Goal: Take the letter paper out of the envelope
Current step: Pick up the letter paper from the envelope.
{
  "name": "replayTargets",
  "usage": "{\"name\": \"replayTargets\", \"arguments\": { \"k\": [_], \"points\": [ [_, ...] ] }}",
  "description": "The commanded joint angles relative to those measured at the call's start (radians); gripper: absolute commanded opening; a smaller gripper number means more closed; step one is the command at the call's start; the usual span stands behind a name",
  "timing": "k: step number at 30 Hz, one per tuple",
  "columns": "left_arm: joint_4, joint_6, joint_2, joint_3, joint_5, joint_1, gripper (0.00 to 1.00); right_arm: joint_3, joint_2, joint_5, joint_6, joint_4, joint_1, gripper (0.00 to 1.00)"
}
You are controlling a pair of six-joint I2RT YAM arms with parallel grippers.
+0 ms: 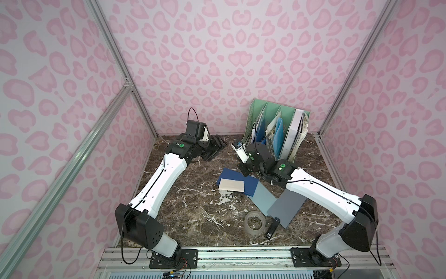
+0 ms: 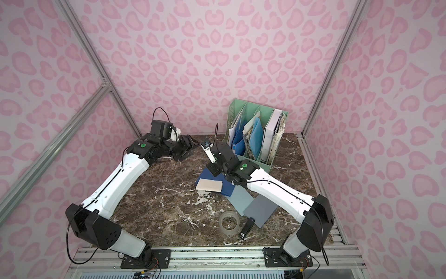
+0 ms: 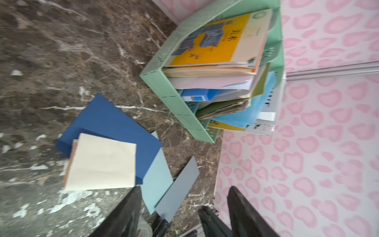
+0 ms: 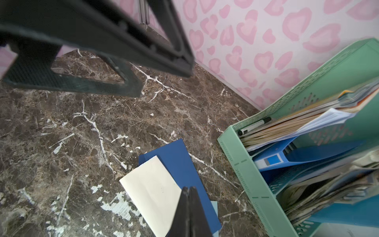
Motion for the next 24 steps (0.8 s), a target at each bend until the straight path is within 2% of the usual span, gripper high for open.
{"name": "replayTargets", "arguments": {
  "k": [1, 4, 6, 9, 11, 13, 16, 21, 24],
  "points": [
    [-0.106, 0.093, -0.009, -0.019, -0.064, 0.009, 0.68, -0.016, -0.010, -0.076, 0.077, -0.013, -0.024, 0.00],
    [-0.195, 0.100, 0.007, -0.042, -0.059, 0.009, 0.67, -0.043, -0.019, -0.146, 0.155, -0.043, -0.100, 0.00],
    [-0.229, 0.078, 0.020, -0.090, -0.012, 0.006, 0.68, -0.086, -0.030, -0.195, 0.206, -0.057, -0.159, 0.00],
    [-0.043, -0.094, -0.006, -0.338, 0.106, 0.002, 0.74, -0.186, -0.078, -0.265, 0.251, 0.011, -0.213, 0.08],
    [0.070, -0.200, -0.026, -0.463, 0.115, 0.002, 0.78, -0.236, -0.099, -0.263, 0.271, 0.047, -0.224, 0.10],
    [0.146, -0.228, -0.017, -0.510, 0.100, 0.009, 0.80, -0.252, -0.103, -0.268, 0.283, 0.050, -0.231, 0.11],
    [0.229, -0.226, 0.047, -0.490, 0.100, 0.012, 0.82, -0.256, -0.100, -0.273, 0.281, 0.038, -0.233, 0.11],
    [0.226, -0.188, 0.157, -0.437, 0.104, 0.012, 0.79, -0.274, -0.106, -0.270, 0.277, 0.027, -0.237, 0.11],
    [0.184, -0.054, 0.189, -0.372, 0.063, 0.030, 0.73, -0.288, -0.113, -0.286, 0.282, 0.023, -0.252, 0.14]
  ]
}}
